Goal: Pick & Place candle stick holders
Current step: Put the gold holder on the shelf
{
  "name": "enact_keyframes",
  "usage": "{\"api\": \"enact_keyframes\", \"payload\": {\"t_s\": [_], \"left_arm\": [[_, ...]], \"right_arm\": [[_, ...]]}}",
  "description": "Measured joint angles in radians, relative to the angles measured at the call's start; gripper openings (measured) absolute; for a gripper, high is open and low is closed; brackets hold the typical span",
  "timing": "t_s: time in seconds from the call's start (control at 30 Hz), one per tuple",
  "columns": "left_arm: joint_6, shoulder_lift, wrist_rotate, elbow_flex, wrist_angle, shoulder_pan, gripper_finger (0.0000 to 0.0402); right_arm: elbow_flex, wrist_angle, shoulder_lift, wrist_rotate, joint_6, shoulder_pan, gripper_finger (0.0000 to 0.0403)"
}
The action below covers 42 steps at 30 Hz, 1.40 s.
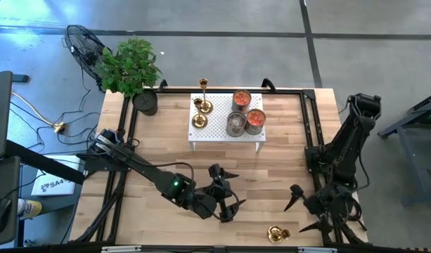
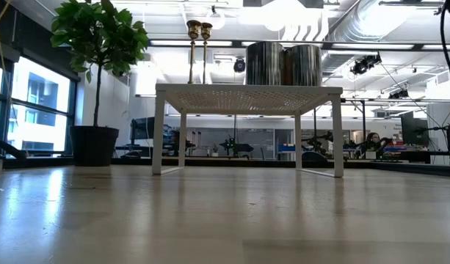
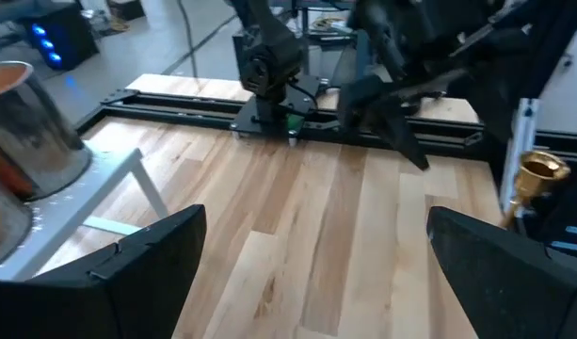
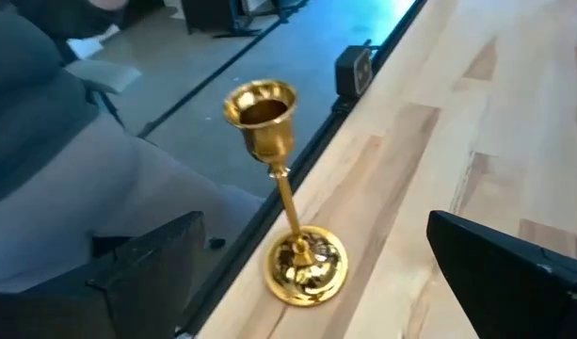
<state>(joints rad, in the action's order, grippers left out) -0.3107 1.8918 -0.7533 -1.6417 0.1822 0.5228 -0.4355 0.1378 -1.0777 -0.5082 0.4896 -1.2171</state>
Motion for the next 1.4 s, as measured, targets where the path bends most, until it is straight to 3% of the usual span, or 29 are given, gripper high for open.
{"api": "enact_keyframes", "payload": {"t_s": [0.13, 0.47, 0.77, 1.0, 1.4], "left_arm": [[0.000, 0.000, -0.016, 0.000, 0.000, 0.000, 0.0397], [0.000, 0.000, -0.015, 0.000, 0.000, 0.000, 0.0397], [0.000, 0.000, -0.014, 0.000, 0.002, 0.001, 0.0397], [-0.001, -0.001, 0.038, 0.000, 0.003, 0.000, 0.0397], [-0.001, -0.001, 0.039, 0.000, 0.008, 0.000, 0.0397]], "right_arm": [[0.000, 0.052, -0.065, -0.028, 0.000, 0.010, 0.0400], [0.000, 0.219, -0.157, 0.049, 0.002, 0.092, 0.0390], [0.000, 0.368, -0.223, 0.099, 0.011, 0.091, 0.0389], [-0.001, 0.407, -0.272, 0.113, 0.010, 0.101, 0.0387], [-0.001, 0.417, -0.278, 0.146, 0.023, 0.138, 0.0387]]}}
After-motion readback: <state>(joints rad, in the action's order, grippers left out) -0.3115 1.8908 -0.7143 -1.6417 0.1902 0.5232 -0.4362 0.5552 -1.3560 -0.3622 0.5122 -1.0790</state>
